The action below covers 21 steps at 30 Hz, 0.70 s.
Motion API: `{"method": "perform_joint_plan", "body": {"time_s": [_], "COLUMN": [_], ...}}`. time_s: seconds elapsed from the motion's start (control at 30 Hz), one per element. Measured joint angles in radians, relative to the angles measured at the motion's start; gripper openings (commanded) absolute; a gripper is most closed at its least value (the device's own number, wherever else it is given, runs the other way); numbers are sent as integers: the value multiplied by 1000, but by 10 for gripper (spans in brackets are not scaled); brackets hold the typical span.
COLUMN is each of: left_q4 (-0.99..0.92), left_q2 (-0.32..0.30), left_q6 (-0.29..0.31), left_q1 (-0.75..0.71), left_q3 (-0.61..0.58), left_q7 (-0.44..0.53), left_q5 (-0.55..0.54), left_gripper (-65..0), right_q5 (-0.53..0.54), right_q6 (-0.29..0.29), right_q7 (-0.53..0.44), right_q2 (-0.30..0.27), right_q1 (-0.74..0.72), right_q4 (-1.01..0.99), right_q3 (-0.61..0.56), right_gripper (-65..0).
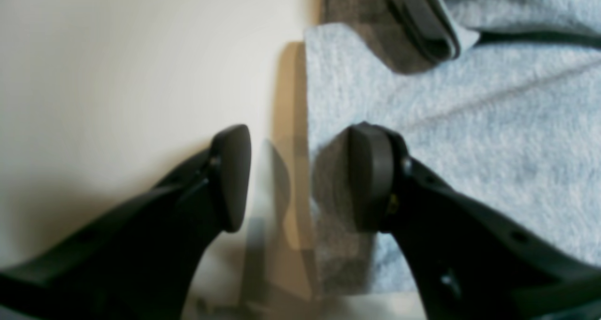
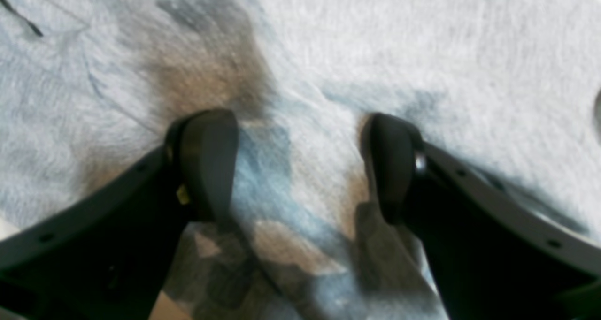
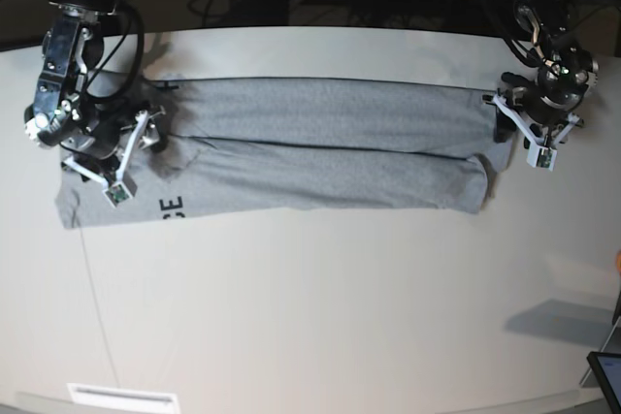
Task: Fold the T-shirt properly
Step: 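Lower both grippers onto the two ends of the grey strip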
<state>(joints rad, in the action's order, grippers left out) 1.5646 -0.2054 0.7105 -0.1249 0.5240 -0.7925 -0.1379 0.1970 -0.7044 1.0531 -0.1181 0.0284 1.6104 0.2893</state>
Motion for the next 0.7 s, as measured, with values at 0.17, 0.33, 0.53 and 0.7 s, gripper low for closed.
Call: {"method": "perform_joint_plan", "body": {"time_s": [0.17, 0.33, 0.53, 0.7], "left_q4": [-21, -61, -22, 60], "left_q2": [-3, -3, 0, 0], "left_q6": [-2, -3, -3, -5], "left_q1": [27, 64, 63, 50], "left_q3": [2, 4, 3, 5], "left_q7": [-4, 0, -17, -19], "left_q5": [4, 3, 12, 15], "left_gripper": [-324, -324, -324, -324], "right_q5": [6, 8, 2, -43], "right_q6": [-3, -3, 0, 6], "right_q7": [-14, -13, 35, 129], "right_q2": [-1, -12, -13, -21], "right_q1": [-39, -72, -72, -53], "right_q4": [-55, -82, -40, 102], "right_q3": [0, -8, -8, -6], "right_gripper": [-223, -223, -223, -222]}}
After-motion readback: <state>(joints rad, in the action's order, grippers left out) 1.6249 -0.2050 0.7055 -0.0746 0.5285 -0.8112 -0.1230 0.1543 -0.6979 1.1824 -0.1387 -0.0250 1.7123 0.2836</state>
